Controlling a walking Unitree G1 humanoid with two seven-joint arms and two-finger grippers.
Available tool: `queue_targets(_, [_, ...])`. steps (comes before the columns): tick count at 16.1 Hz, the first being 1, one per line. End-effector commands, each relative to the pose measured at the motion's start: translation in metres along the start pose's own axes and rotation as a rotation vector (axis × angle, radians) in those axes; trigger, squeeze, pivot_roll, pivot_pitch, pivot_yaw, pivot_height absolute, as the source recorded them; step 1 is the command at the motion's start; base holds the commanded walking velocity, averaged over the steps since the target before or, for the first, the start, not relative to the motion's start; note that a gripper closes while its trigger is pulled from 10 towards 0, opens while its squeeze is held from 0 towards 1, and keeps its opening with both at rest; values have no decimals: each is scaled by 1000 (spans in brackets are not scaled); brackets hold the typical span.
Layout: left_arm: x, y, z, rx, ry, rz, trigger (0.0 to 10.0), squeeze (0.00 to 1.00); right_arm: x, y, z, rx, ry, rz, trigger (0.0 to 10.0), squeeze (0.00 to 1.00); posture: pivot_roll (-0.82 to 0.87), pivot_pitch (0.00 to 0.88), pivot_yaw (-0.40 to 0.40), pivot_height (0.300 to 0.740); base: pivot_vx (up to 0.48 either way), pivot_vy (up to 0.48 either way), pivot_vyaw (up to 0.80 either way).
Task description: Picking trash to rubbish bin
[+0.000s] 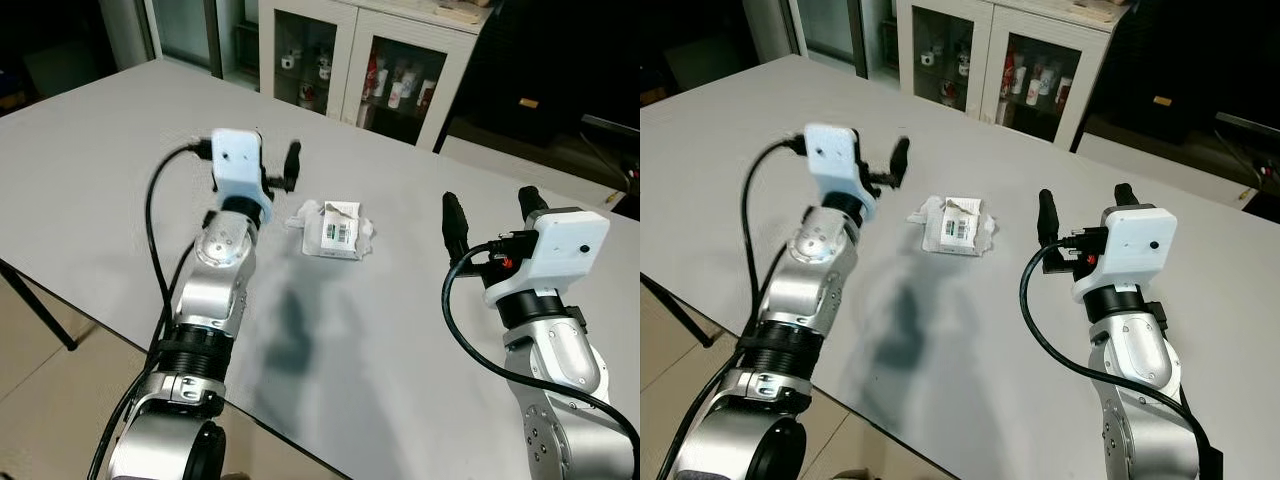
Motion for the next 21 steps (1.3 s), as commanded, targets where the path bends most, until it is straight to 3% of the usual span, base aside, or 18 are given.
queue_targets(1, [-3,-11,-4,-38,24,-6,10000,0,4,-4,2,-6,-5,6,10000,0,149,102,-102,740,0,0,0])
queue_targets(3, [-10,-17,-5,-61,57,-17,10000,0,4,-7,2,-8,-2,9,10000,0,143,125,-113,740,0,0,0])
queue_targets(5, [-31,-28,-7,-94,135,-34,10000,0,8,-10,5,-17,2,17,10000,0,116,158,-131,740,0,0,0])
queue_targets(10, [-43,-46,-12,-152,174,-6,10000,0,16,-8,14,-7,24,4,10000,0,23,213,-151,740,0,0,0])
queue_targets(14, [-52,-61,-15,-202,229,-19,10000,0,4,17,31,119,180,-90,10000,0,-38,231,-133,740,0,0,0])
queue_targets(21, [-56,-62,-18,-200,252,-37,10000,0,-26,33,66,222,390,-144,10000,0,-71,227,-137,740,0,0,0])
Point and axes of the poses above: a point about 5 cm out from each wrist's last joint towards the gripper, its own z axis pointing back from the gripper into the wrist, its own x axis along the axis of the wrist's last joint, y = z × x, the point moved 5 cm from there along -z, pointing out of the wrist towards the gripper
